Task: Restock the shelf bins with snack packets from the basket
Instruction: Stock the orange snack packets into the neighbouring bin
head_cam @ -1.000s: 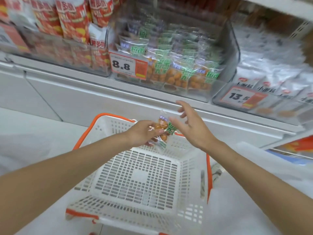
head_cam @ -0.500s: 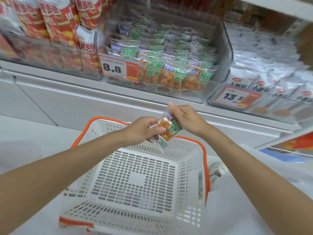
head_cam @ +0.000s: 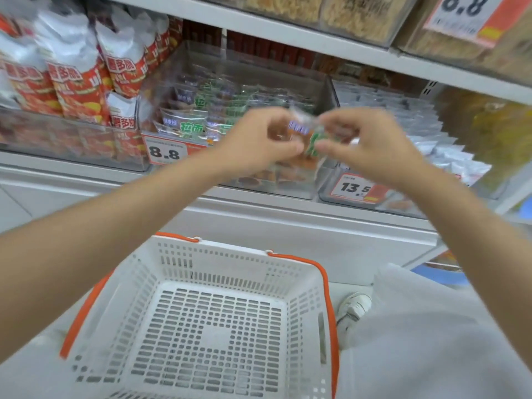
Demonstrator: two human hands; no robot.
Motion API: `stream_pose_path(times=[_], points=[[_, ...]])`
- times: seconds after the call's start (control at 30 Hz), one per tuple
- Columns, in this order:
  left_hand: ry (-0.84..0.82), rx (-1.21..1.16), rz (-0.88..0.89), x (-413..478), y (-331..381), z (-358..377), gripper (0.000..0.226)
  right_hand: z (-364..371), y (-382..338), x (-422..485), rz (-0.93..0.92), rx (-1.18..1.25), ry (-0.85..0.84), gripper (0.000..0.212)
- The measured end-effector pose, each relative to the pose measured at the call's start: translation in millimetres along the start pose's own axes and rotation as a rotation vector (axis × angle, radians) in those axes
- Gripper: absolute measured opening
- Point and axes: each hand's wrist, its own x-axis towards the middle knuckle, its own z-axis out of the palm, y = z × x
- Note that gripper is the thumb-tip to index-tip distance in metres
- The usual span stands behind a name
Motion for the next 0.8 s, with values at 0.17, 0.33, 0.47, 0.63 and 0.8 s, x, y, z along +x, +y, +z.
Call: stream_pose_path(times=[0.17, 0.33, 0.47, 0.63, 0.8], points=[[0.001, 0.159, -0.025, 56.5, 10.1, -7.7, 0.028, -29.4, 8.6, 36.7, -0.065, -0.257, 0.042, 0.032], [-0.235, 0.406, -0.122, 71.3, -11.9, -0.8, 0.023, -0.8, 30.8, 48.2, -0.056, -0.485, -0.274, 0.034], [-0.259, 0.462, -0.116, 76.2, -14.6, -4.4, 0.019, 15.2, 33.5, 58.8, -0.051, -0.573, -0.409, 0.029], [-0.353, 0.575, -0.105, 82.7, -21.9, -4.2, 0.018, 20.3, 29.3, 76.6, -0.044, -0.641, -0.519, 0.017], [-0.384, 0.62, -0.082, 81.4, -29.8, 8.2, 0.018, 31.5, 30.9, 81.0, 0.024, -0.661, -0.626, 0.024]])
